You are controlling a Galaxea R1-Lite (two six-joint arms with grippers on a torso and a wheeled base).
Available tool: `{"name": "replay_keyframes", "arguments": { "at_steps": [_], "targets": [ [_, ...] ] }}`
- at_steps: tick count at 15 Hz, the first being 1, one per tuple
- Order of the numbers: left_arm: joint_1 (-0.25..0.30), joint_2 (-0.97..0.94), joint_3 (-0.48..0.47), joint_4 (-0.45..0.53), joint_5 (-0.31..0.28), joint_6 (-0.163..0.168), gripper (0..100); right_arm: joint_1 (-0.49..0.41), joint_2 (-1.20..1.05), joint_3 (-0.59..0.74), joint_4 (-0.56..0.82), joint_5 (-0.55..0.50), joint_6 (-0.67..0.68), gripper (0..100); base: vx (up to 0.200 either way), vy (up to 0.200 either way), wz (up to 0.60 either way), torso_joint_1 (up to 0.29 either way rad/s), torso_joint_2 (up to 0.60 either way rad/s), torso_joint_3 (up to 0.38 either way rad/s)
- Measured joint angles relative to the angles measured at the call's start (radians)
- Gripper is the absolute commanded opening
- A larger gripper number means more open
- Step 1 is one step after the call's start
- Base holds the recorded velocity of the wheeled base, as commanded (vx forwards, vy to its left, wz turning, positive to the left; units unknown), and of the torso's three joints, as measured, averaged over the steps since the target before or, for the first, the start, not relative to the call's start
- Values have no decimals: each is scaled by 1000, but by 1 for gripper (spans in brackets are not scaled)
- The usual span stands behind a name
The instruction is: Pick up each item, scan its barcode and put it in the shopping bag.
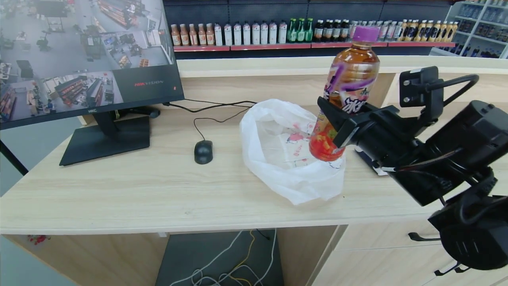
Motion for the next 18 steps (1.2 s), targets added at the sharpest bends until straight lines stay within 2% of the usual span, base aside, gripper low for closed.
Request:
{"name": "replay_keyframes", "arguments": {
  "at_steps": [3,7,11,18],
  "targets": [
    [0,0,0,0,0,-1,100,0,82,-143,39,4,3,0,0,0,0,0,0,0],
    [0,0,0,0,0,-2,100,0,179,-327,186,5,3,0,0,0,0,0,0,0],
    [0,0,0,0,0,-1,100,1,269,-468,221,9,20,0,0,0,0,0,0,0],
    [0,0,0,0,0,-3,100,-30,397,-579,248,7,39,0,0,0,0,0,0,0]
  ]
}}
